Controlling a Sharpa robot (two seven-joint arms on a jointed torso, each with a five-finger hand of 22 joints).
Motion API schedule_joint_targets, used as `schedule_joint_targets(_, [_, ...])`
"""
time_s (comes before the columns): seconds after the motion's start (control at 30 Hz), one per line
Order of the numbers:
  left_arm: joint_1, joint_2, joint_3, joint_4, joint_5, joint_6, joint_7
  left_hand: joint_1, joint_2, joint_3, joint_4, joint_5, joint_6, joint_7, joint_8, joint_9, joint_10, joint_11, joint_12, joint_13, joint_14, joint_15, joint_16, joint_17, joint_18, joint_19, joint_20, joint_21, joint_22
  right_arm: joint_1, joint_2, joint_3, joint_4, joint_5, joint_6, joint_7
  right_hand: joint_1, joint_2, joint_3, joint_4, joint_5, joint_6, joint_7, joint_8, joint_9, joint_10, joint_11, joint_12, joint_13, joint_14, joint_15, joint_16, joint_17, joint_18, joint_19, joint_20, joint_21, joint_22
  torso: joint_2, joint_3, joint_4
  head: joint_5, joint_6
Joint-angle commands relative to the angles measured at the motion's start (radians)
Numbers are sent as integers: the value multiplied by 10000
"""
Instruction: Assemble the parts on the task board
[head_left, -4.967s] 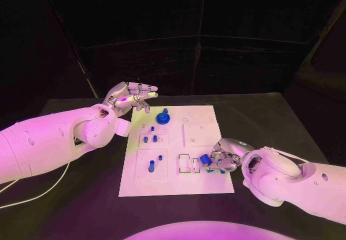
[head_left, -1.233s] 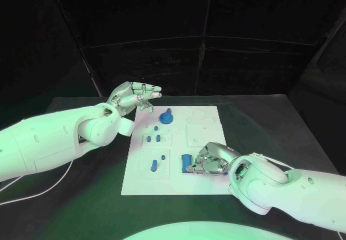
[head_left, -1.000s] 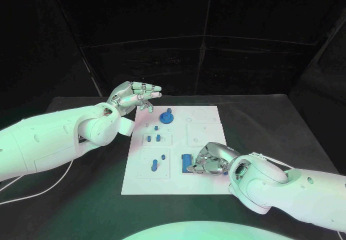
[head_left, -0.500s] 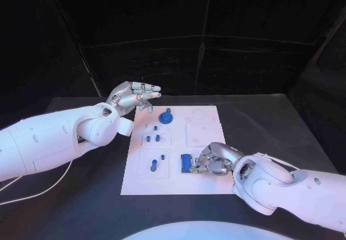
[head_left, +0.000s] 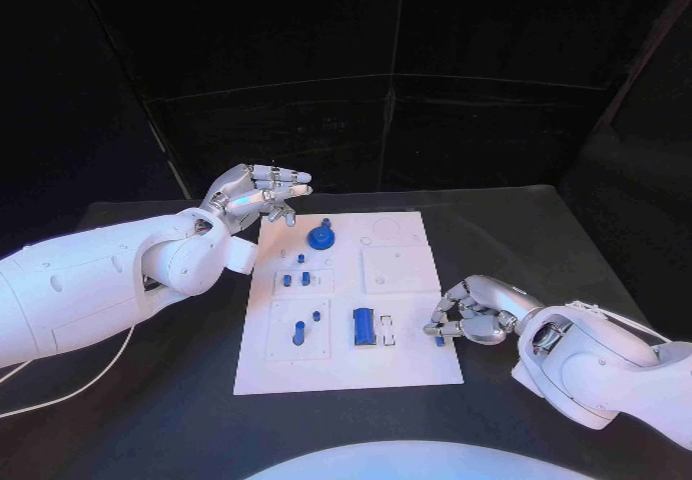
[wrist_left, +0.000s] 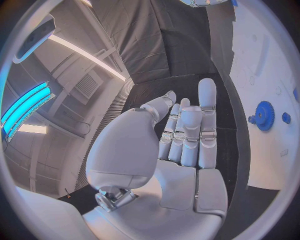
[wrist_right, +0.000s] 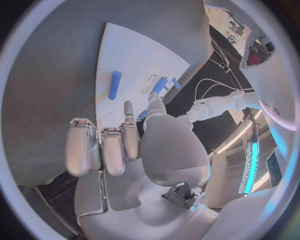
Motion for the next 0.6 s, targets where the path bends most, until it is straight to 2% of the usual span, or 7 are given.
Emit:
schedule_joint_targets(0.03, [12,35,3,-16,26,122,35,10,61,-53,3,-6,-88,3,43,8,-55,13,48,8,-48,-10,58,-2,137,-49,37,-35,-13,14,-73,1,56,-810,153,-542,-11,22,-103,14,131,198,-42,29,44,-136,-46,-441,141,719,16,-73,1041,-19,-40,18,-84,-57,-50,11,-66,-79,-19])
schedule_joint_targets(0.13, [10,48,-3,-28,26,128,31,6,55,-66,1,-7,-100,6,45,7,-59,15,54,9,-52,-9,59,-16,137,-50,39,-36,-14,12,-111,-1,27,-1102,230,-876,1,33,-125,30,164,308,-79,55,77,-130,-78,-461,132,725,-10,-69,1060,-21,-34,-1,-82,-48,-58,28,-58,-113,-24])
schedule_joint_targets(0.27, [8,54,-13,-37,26,140,29,6,55,-66,1,-7,-100,6,45,7,-59,15,54,9,-52,-9,59,-16,137,-50,39,-36,-14,8,-84,-3,-75,-1390,407,-1279,4,14,-167,47,179,424,-120,90,130,-117,-114,-470,134,728,-40,-72,1064,-20,-33,-28,-88,-52,-60,10,-53,-124,-28])
schedule_joint_targets(0.6, [6,54,-25,-38,26,220,7,6,55,-66,1,-7,-100,6,45,7,-59,15,54,9,-52,-9,59,-16,137,-50,39,-36,-14,-1,243,-7,-391,-1432,1007,-1754,-81,-23,-256,129,143,468,-142,86,180,-109,-134,-489,130,727,-64,-83,1053,-20,-33,-55,-98,-60,-45,9,-35,-110,-38])
